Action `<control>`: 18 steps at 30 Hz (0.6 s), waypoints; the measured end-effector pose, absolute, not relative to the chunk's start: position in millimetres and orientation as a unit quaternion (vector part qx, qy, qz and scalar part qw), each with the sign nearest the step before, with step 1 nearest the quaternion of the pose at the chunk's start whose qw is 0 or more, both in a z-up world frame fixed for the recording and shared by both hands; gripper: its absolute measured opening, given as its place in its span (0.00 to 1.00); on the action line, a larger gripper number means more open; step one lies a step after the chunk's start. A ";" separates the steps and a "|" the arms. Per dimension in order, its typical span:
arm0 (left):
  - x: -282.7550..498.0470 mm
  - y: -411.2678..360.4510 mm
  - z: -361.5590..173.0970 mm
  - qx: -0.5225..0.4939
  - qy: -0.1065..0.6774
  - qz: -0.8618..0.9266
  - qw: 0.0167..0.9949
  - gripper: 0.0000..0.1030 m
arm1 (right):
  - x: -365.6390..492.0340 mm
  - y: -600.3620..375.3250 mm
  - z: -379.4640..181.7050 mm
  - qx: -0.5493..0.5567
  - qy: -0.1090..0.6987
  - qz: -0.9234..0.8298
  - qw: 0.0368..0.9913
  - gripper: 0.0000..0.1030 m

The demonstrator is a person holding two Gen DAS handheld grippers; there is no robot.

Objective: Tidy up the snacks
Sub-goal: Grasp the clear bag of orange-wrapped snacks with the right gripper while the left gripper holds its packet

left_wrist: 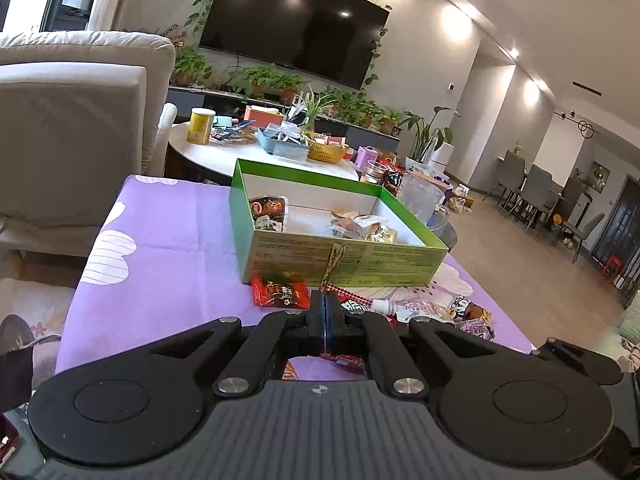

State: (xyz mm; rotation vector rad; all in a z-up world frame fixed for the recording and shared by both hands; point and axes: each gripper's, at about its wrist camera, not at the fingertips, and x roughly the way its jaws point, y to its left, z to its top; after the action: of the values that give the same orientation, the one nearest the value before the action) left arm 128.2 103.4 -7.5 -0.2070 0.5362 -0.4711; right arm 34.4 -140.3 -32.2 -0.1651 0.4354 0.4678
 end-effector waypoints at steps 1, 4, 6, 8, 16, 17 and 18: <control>128.1 103.5 -7.5 -0.101 0.263 -0.230 0.932 0.01 | 35.2 -140.9 -35.1 -0.081 0.215 0.220 0.948 0.44; 126.4 105.0 -8.2 -0.100 0.264 -0.227 0.932 0.01 | 46.0 -143.6 -49.0 -0.052 0.256 0.203 0.944 0.44; 126.1 107.1 -9.6 -0.103 0.266 -0.224 0.932 0.01 | 52.0 -141.8 -56.8 -0.020 0.289 0.210 0.934 0.44; 125.6 109.3 -11.1 -0.105 0.268 -0.220 0.932 0.01 | 54.8 -138.0 -63.6 0.006 0.304 0.221 0.927 0.44; 125.8 114.6 -14.7 -0.110 0.271 -0.215 0.932 0.01 | 65.5 -103.4 -76.4 -0.033 0.325 0.190 0.926 0.44; 126.1 115.0 -14.7 -0.112 0.271 -0.214 0.932 0.01 | 64.4 -98.5 -77.7 -0.052 0.323 0.187 0.926 0.44; 126.3 115.2 -14.5 -0.113 0.270 -0.215 0.932 0.01 | 62.6 -94.4 -78.6 -0.071 0.320 0.189 0.926 0.44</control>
State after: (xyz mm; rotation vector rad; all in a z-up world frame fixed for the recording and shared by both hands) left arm 126.3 115.2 -14.5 -0.2307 0.5529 -0.4392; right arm 62.6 -94.4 -78.6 -0.1466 0.6565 0.3873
